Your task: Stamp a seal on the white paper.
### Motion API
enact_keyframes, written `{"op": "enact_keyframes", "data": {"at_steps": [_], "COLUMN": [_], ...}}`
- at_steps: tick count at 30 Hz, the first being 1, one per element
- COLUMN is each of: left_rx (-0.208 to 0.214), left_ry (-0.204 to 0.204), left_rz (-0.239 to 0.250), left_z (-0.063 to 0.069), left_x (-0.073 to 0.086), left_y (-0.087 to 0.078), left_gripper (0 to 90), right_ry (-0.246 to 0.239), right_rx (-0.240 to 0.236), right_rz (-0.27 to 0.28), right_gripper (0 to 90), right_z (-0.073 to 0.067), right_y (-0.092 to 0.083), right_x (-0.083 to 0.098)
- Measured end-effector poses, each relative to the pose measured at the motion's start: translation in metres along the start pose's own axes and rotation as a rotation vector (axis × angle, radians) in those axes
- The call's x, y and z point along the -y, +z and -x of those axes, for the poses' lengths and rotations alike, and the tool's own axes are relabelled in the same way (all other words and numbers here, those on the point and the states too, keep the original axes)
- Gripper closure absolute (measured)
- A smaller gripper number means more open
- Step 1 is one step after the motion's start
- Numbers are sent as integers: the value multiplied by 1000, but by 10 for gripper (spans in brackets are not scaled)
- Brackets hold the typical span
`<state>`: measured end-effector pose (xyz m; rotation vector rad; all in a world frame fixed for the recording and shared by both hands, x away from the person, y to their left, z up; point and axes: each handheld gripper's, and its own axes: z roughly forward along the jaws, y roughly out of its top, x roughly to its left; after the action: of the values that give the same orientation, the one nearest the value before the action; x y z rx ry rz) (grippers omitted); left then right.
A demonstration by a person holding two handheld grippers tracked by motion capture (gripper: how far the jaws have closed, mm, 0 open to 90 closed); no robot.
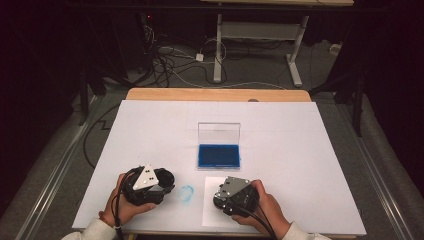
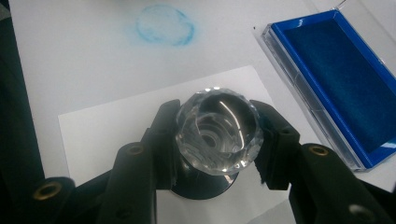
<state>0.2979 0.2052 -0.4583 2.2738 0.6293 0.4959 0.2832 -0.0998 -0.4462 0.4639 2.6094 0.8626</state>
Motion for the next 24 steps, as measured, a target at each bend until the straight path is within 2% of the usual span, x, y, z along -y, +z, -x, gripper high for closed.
{"op": "enact_keyframes", "data": {"at_steps": [13, 24], "left_rx": [2, 6], "left_ry": [1, 0], "left_rz": [-3, -3], "left_z": [0, 1], "left_x": [0, 1], "left_y": [0, 0], "left_gripper": [366, 367], "right_ry": [10, 7], "right_rx": [-15, 0], "right_rz": [0, 5], "right_gripper": [567, 566], "right_z": [3, 0], "right_y": [2, 2], "right_x": [-1, 2]}}
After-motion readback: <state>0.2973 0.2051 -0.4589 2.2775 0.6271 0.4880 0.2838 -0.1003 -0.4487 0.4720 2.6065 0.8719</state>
